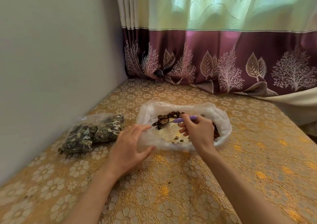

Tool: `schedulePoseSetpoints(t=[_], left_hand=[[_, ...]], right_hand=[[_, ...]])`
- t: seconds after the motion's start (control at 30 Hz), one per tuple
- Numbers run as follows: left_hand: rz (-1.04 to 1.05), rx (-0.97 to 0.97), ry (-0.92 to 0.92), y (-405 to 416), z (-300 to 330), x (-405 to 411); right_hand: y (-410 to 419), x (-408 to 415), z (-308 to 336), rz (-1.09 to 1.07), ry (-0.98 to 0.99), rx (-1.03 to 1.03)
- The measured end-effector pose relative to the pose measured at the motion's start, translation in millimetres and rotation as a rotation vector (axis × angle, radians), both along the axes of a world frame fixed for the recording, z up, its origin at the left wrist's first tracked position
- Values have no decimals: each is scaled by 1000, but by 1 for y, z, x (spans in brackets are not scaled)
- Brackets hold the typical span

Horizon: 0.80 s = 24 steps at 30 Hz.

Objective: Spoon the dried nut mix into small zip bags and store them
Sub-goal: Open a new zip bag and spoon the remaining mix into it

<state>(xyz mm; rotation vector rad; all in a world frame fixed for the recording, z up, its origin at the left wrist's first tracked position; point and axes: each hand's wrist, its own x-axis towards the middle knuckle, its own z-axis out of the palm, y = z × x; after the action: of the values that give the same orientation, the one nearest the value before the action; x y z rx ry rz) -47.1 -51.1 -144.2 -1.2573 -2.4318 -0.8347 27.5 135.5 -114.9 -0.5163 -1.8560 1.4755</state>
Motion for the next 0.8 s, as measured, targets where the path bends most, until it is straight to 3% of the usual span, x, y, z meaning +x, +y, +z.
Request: schedulePoseSetpoints(t=[0.27,0.4,0.6,0.8], left_hand=[[31,196,-195,1,-3,1],[47,257,-290,2,-5,0],[28,338,-550,-1,-8,-5],[35,357,-601,-2,-10,-8]], right_hand=[[8,-1,-7,175,-84,-370],[12,1,-3,161,-55,-524],[25,8,8,143,-28,-522],[37,12,22,180,92,-545]])
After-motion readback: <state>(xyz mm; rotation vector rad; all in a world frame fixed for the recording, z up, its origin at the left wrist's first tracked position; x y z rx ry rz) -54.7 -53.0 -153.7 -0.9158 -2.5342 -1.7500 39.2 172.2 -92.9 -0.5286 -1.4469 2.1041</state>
